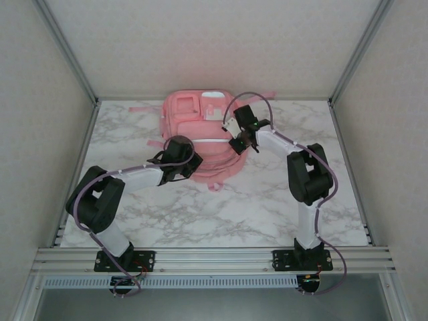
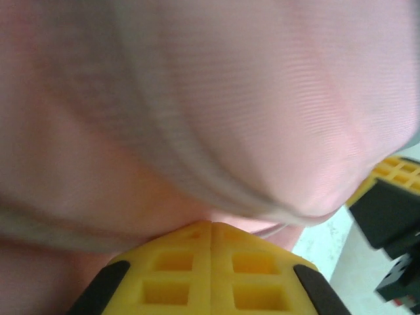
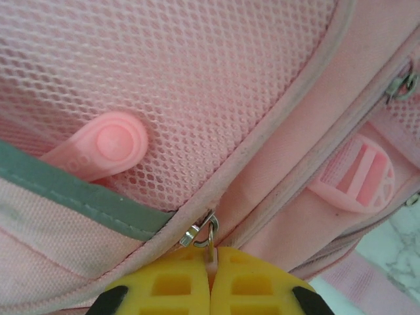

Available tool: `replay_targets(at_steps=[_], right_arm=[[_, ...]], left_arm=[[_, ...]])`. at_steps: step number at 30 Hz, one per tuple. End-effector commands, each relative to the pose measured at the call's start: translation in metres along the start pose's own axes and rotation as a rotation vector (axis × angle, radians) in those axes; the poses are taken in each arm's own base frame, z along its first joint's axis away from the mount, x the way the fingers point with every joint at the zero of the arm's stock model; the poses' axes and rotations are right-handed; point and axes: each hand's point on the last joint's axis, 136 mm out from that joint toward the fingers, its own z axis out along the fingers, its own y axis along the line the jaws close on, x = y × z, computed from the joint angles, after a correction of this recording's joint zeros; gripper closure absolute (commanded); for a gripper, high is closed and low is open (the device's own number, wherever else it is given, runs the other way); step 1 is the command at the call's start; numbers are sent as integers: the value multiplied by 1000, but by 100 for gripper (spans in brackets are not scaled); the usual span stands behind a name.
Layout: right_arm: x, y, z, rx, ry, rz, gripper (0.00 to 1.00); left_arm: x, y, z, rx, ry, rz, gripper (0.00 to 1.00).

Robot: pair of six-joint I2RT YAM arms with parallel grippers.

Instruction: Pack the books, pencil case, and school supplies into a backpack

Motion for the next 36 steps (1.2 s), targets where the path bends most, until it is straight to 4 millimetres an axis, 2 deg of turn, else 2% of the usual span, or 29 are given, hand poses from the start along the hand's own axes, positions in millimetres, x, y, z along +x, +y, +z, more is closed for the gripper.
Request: replay_targets(at_steps=[1, 3, 6, 8, 10, 12, 14, 15, 17, 19, 21, 24, 26, 27, 30, 33, 36], right_arm=[[-18, -32, -1, 85, -25, 21, 100], [-18, -27, -7, 41, -19, 84, 98], [-21, -10, -23, -62, -69, 140, 75], [-22, -7, -36, -56, -128, 170, 64], [-20, -12, -52, -13, -191, 215, 56], [-10, -17, -65, 19, -215, 266, 49], [1, -24, -77, 62, -237, 310, 29], [9, -29, -83, 92, -251, 336, 22], [28, -43, -93, 180, -279, 403, 9], [53, -64, -103, 304, -294, 483, 1], [90, -82, -107, 435, -288, 581, 1], [136, -96, -105, 554, -280, 700, 1], [156, -103, -104, 640, -254, 717, 1], [158, -104, -101, 642, -274, 713, 1], [172, -112, -86, 681, -311, 724, 1], [167, -122, -92, 720, -382, 700, 1], [183, -136, -90, 738, -416, 782, 1]], left_arm=[[-3, 8, -10, -36, -13, 22, 98], [-5, -3, -17, -21, -16, 65, 85], [-12, -15, -33, -35, -57, 159, 60], [-22, -20, -48, -62, -101, 232, 42], [-35, -21, -67, -123, -165, 322, 28], [-52, -20, -88, -189, -247, 410, 22], [-71, -20, -108, -238, -332, 500, 18], [-82, -19, -119, -271, -385, 544, 14], [-103, -14, -139, -338, -488, 611, 12], [-126, -5, -161, -429, -602, 653, 8], [-150, 9, -182, -530, -707, 666, 6], [-180, 36, -204, -662, -813, 655, 5], [-195, 55, -215, -745, -863, 621, 4], [-200, 64, -216, -772, -871, 602, 4], [-212, 89, -207, -817, -853, 569, 4], [-218, 103, -190, -819, -834, 596, 4], [-216, 122, -171, -792, -829, 647, 4]])
